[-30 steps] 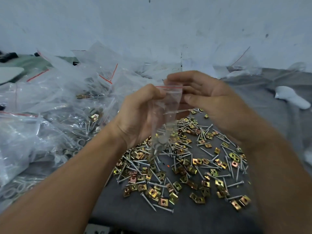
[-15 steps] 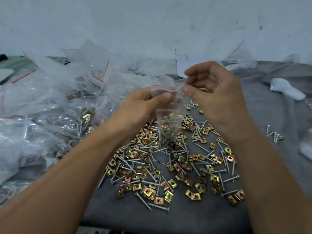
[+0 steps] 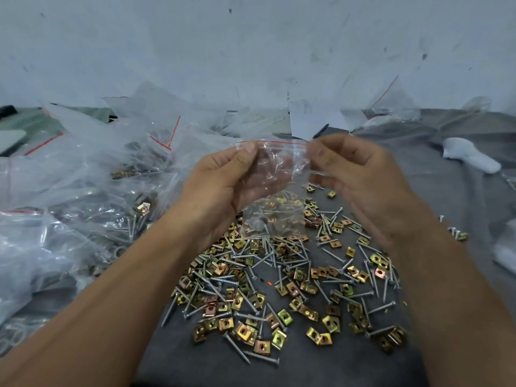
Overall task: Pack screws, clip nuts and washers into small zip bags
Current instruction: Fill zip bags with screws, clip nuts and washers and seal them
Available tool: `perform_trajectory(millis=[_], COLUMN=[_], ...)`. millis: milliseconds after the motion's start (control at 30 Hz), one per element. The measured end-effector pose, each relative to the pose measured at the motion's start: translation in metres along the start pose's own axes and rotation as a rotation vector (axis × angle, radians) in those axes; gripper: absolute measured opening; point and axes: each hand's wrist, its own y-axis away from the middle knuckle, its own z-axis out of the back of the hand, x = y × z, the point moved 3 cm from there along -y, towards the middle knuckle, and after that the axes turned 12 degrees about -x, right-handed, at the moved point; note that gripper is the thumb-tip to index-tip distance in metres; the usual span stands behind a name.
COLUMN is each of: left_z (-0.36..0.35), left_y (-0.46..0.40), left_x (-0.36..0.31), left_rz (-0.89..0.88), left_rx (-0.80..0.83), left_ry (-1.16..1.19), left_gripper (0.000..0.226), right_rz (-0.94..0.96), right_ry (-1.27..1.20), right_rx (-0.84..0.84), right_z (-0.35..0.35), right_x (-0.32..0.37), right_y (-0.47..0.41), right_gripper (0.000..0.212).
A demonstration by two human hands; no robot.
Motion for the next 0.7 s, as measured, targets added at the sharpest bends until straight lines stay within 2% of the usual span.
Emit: perform_trajectory(millis=[100,267,333,433,700], left_z=[0.003,0.003,0.003,0.005,0.01], left_y=[-0.002,-0.003,-0.002,-0.003,-0.004], left_x=[0.001,0.001,0.0,-0.002,-0.005], left_rz=[-0.003,-0.047,-0.059,-0.094,-0.161], left_rx=[-0.055,-0.086,-0.1,-0.129,-0.177], left_ry=[0.007,-0.062,-0.072,-0.076,-0.144], left_gripper=[0.03,0.037,0.033,0.026,0.009], right_rz=[-0.042,0.066,0.077,0.069,0.015], right_ry=[-0.005,0.166,0.118,0.039,-0.068], right_rx=[0.027,0.024,-0.031,-0.1,-0.121], right_z=[-0.009,-0.016,-0.016,-0.012,-0.01], right_x=[-0.003,-0.001,-0.003,-0.004,-0.008], right_y=[0.005,0.007,0.007,0.005,0.003], right_gripper=[0.04,0.039,0.03,0.029,0.028])
